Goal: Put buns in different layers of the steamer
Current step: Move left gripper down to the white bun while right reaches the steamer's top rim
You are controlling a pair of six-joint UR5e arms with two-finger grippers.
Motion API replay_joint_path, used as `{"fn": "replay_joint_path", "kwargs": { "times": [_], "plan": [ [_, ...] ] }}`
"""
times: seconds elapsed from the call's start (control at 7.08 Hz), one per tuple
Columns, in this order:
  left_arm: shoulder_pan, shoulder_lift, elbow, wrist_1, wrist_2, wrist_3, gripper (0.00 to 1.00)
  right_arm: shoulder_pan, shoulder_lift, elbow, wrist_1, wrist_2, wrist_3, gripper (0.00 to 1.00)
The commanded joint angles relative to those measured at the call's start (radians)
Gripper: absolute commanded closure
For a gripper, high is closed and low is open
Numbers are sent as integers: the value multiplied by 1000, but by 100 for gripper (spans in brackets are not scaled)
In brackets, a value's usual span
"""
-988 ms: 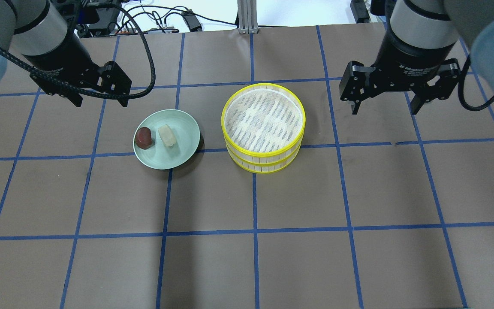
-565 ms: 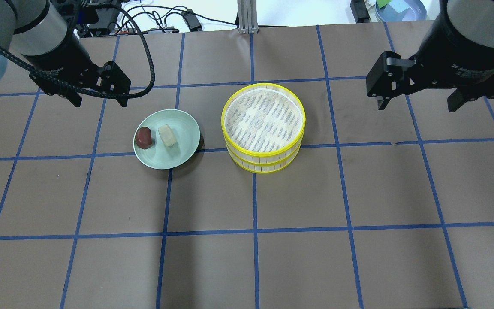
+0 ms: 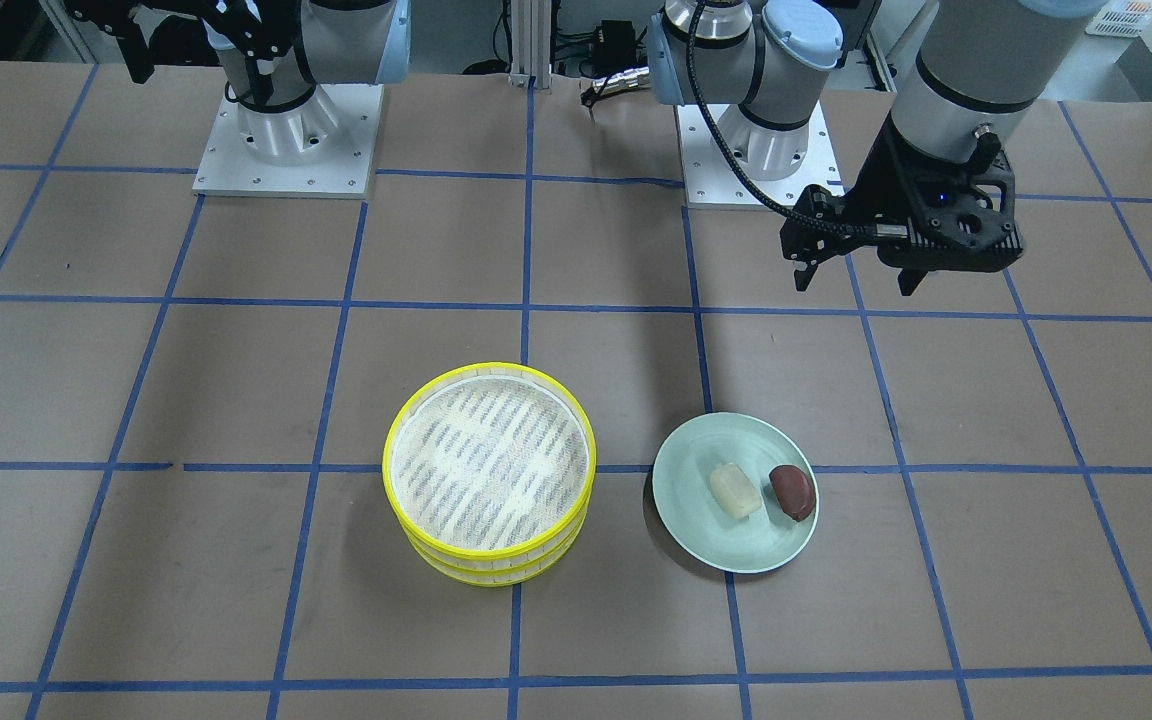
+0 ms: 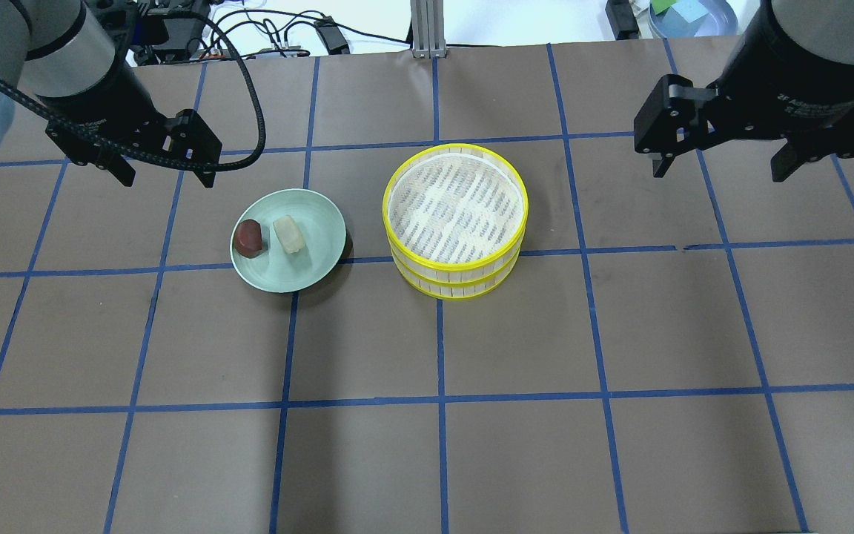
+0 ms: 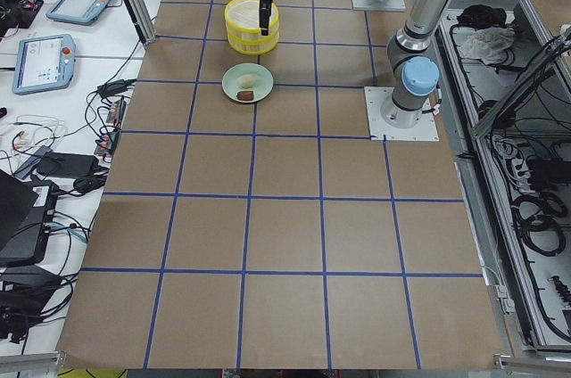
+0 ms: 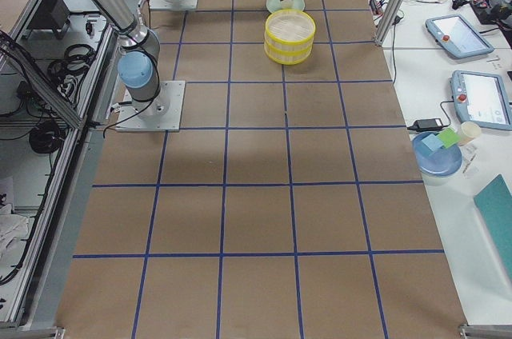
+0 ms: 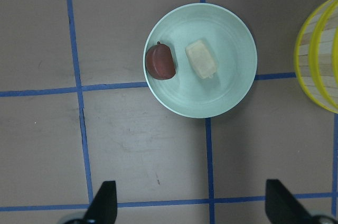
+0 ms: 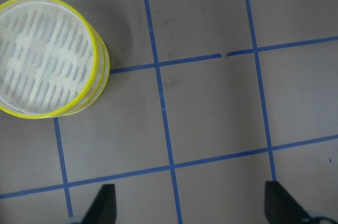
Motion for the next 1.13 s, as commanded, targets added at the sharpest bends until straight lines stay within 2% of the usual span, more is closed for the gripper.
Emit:
{"fn": "replay_joint_path", "kwargs": {
  "times": [0.0,0.14,0.28,0.42,0.71,0.99],
  "plan": [
    [1,-45,0,12,0,-12,0,0,56,6,-41,2,-1,0],
    [2,-68,0,81,7,-55,0,9,76,6,-43,10,0,0],
    [2,-115,-3,104,0,-84,0,4,83,6,-49,127,-6,0],
    [2,-167,-6,173,1,-134,0,-3,118,-2,-99,170,-76,0],
    [-3,-244,-6,283,-11,-187,0,-6,214,-37,-118,163,-93,0],
    [-6,-333,-8,348,-13,-194,0,-20,218,-32,-106,134,-105,0]
  ]
}}
